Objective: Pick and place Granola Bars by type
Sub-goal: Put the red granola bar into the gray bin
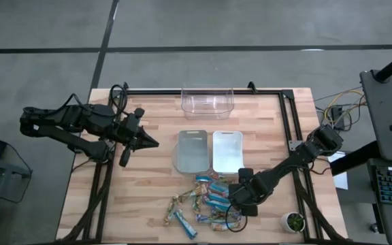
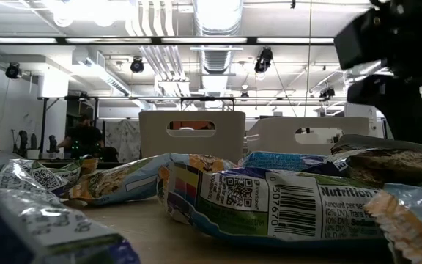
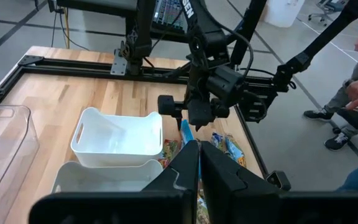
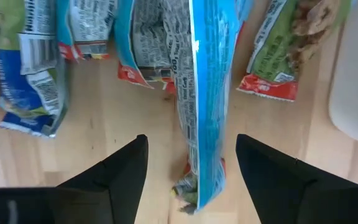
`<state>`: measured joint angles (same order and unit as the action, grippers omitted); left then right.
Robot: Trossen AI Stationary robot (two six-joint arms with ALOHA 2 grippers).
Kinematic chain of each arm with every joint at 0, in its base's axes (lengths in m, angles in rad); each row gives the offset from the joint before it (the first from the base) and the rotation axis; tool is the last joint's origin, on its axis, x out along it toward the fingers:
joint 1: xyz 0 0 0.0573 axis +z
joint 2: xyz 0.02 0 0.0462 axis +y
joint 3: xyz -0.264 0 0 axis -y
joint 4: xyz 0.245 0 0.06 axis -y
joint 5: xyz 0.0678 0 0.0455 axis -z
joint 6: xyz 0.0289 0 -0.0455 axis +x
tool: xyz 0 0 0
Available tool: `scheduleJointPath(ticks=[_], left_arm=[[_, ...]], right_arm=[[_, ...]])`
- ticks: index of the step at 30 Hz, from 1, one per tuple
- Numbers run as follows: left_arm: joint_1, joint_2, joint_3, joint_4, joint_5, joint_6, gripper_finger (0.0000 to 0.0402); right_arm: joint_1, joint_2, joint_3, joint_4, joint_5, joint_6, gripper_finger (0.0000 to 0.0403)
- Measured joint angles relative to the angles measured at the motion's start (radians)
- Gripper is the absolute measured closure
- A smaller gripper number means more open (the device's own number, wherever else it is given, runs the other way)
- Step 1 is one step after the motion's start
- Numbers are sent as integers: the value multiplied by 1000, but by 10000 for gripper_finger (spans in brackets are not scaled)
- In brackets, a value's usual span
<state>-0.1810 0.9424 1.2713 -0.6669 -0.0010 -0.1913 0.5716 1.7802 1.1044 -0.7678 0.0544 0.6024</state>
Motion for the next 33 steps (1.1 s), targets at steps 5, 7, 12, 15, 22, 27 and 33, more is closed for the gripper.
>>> scheduleJointPath(ticks=[5, 7, 12, 15, 22, 27, 33], left_arm=[[0, 0, 0, 0, 0, 0, 401], [0, 0, 0, 0, 0, 0, 401], [0, 0, 0, 0, 0, 0, 401], [0, 0, 0, 0, 0, 0, 401], [0, 0, 0, 0, 0, 0, 401], [0, 0, 0, 0, 0, 0, 401], [0, 0, 0, 0, 0, 0, 401]], right_arm=[[0, -1, -38, 52, 2, 20, 178], [0, -1, -52, 72, 2, 25, 179], [0, -1, -77, 110, 16, 27, 180], [0, -2, -88, 113, 43, 38, 180], [-4, -1, -91, 154, 54, 39, 183], [-2, 0, -87, 155, 51, 42, 198], [-2, 0, -83, 159, 45, 42, 222]])
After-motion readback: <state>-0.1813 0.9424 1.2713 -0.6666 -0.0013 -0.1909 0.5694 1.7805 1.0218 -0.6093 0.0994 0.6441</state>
